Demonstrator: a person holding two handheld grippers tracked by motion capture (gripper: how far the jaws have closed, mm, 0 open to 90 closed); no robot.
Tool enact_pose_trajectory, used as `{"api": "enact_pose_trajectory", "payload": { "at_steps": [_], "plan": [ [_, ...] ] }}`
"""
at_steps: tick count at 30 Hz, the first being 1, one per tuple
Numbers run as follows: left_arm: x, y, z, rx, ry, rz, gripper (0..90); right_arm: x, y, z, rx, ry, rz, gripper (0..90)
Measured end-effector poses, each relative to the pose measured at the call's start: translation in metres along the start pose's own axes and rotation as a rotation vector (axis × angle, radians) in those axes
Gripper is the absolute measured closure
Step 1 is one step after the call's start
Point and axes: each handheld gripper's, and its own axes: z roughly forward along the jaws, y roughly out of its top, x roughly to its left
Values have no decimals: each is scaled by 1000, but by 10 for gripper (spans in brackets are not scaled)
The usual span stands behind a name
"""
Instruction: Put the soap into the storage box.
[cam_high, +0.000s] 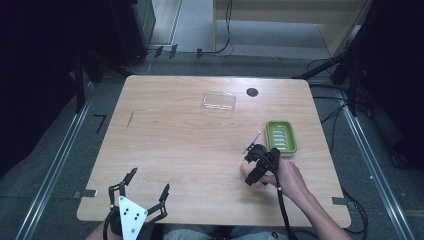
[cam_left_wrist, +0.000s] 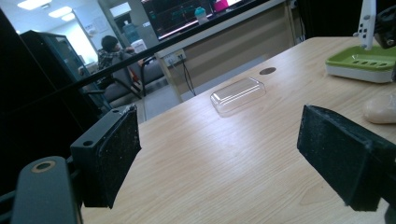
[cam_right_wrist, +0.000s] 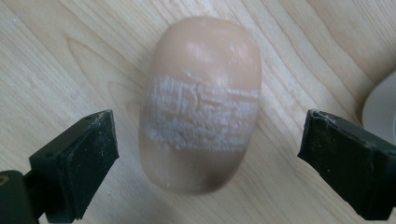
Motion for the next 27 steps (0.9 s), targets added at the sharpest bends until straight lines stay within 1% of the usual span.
{"api": "enact_pose_trajectory", "payload": {
  "at_steps": [2, 4, 6, 9, 10, 12, 13, 14, 15, 18, 20, 21, 22, 27],
  "plan": [
    [0, 0, 0, 1, 0, 0, 138, 0, 3, 3, 11, -2, -9, 39],
    [0, 0, 0, 1, 0, 1, 138, 1, 5, 6, 26, -7, -8, 27],
    [0, 0, 0, 1, -1, 2, 138, 1, 6, 8, 32, -8, -13, 25],
    [0, 0, 0, 0, 1, -4, 138, 2, 9, 11, 37, -11, -7, 22],
    [0, 0, 0, -1, 0, -4, 138, 3, 10, 13, 42, -4, -18, 29],
    [0, 0, 0, 0, 0, -4, 138, 3, 10, 14, 40, -3, -18, 34],
    [0, 0, 0, -1, 0, -4, 138, 4, 10, 14, 42, 2, -16, 43],
    [0, 0, 0, -1, 0, -4, 138, 4, 11, 14, 43, 1, -26, 66],
    [0, 0, 0, -1, 0, -4, 138, 4, 10, 14, 35, -5, -23, 132],
    [0, 0, 0, -1, 0, -4, 138, 4, 11, 15, 32, -8, -19, 137],
    [0, 0, 0, -1, 1, -4, 138, 5, 11, 15, 40, -11, -14, 151],
    [0, 0, 0, -1, 0, -3, 138, 5, 11, 16, 63, -13, -6, 153],
    [0, 0, 0, -1, 0, -3, 138, 5, 11, 16, 63, -13, -6, 153],
    [1, 0, -1, -5, 0, -2, 138, 7, 12, 17, 74, -18, -14, 213]
  ]
}}
